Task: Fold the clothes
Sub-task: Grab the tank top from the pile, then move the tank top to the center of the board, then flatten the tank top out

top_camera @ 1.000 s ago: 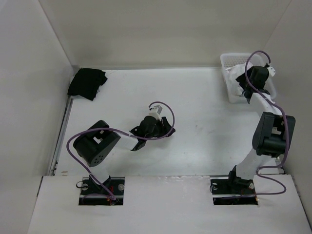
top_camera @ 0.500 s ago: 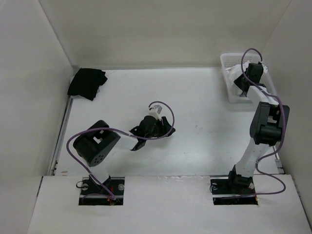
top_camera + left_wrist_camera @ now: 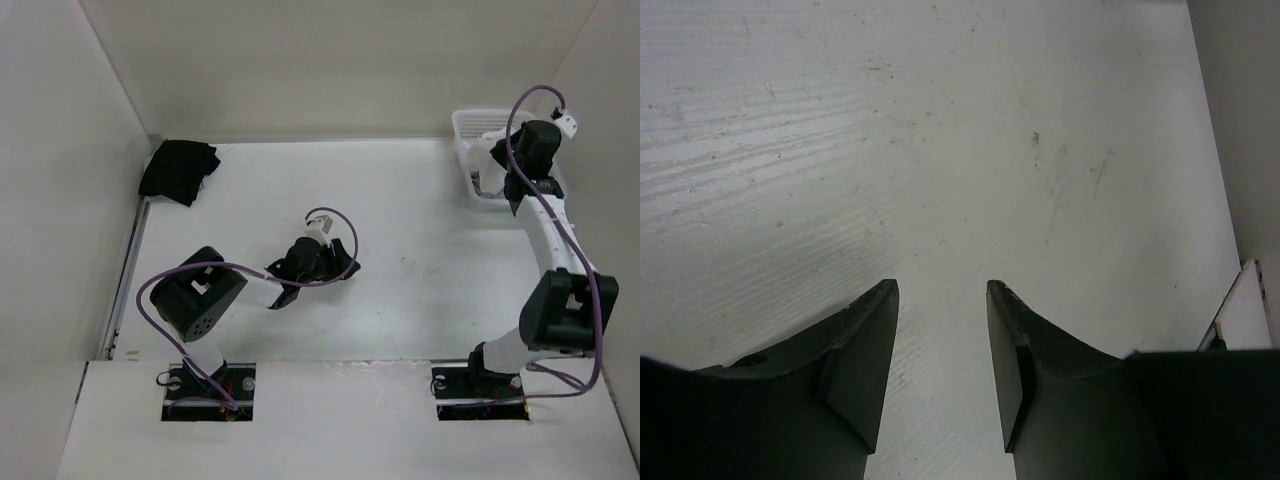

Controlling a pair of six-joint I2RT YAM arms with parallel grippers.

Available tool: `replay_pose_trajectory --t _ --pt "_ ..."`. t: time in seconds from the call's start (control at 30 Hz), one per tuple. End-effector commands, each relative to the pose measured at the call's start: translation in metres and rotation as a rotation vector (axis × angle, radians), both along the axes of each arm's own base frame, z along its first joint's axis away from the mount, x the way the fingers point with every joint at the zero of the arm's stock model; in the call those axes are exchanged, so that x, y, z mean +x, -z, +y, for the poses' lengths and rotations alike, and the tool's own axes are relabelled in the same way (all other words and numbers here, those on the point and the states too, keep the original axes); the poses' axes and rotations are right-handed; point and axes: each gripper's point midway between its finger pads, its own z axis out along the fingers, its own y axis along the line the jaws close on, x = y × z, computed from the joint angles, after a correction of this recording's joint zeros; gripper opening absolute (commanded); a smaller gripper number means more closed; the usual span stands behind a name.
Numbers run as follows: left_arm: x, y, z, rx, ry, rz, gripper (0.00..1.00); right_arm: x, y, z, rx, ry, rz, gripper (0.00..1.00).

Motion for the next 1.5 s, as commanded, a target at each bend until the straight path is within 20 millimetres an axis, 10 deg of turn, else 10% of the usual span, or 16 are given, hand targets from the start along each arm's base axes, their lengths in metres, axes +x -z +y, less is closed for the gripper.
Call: replay_pose_trajectory --t 0.0,0.27,0.37,0.43,0.47,0.63,0.97,1.2,1.37,1.47 --pt "0.011 -0.032 -0.007 -0.08 -0.007 -0.077 0.39 -0.023 -0.096 0.028 -0.042 -0.037 -0.239 0.05" --pt "0.038 -0.068 0.051 -0.146 -0.192 -0.046 0.38 -0.098 -0.156 0.175 0.122 -0.439 -0.391 0.07" --pt "0.046 -0.082 0.089 -0.162 -0.302 -0.047 0.38 -0.132 -0.122 0.221 0.246 -0.568 -0.371 0.06" --pt "0.048 -0.087 0.12 -0.144 -0.39 -0.066 0.39 -0.156 -0.07 0.253 0.35 -0.639 -0.306 0.07" --pt "0.048 -0.085 0.128 -0.127 -0.409 -0.065 0.4 -0.172 -0.011 0.267 0.422 -0.648 -0.201 0.13" --pt "0.033 -0.042 0.136 0.05 -0.38 0.009 0.44 -0.208 0.116 0.253 0.312 -0.584 0.083 0.55" --pt "-0.009 -0.003 0.117 0.271 -0.289 0.035 0.37 -0.247 0.187 0.246 0.084 -0.589 0.381 0.39" --pt "-0.03 0.025 0.144 0.534 -0.346 0.048 0.46 -0.242 0.198 0.252 0.009 -0.611 0.44 0.54" --pt "-0.038 0.032 0.145 0.541 -0.352 0.071 0.38 -0.228 0.201 0.266 -0.027 -0.657 0.443 0.24" --pt "-0.02 0.031 0.137 0.495 -0.359 0.074 0.17 -0.231 0.192 0.284 0.001 -0.714 0.418 0.08"
